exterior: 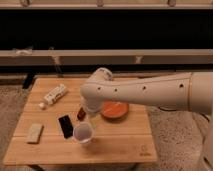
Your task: Place the ceramic cup in the ceramic bowl
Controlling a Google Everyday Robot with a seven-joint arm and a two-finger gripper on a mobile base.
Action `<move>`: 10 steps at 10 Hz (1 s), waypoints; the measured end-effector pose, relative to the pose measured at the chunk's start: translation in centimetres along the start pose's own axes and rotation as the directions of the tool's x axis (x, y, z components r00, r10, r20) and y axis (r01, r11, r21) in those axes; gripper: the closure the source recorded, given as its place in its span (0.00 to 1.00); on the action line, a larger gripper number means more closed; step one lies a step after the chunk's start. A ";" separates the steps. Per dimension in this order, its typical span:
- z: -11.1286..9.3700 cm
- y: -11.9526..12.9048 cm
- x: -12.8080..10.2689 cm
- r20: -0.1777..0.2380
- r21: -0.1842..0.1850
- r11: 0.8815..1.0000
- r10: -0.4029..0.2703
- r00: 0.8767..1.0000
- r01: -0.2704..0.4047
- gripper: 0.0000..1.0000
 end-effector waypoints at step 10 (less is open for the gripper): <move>3.4 6.2 -2.8 -0.012 0.007 0.999 -0.033 0.999 0.033 0.20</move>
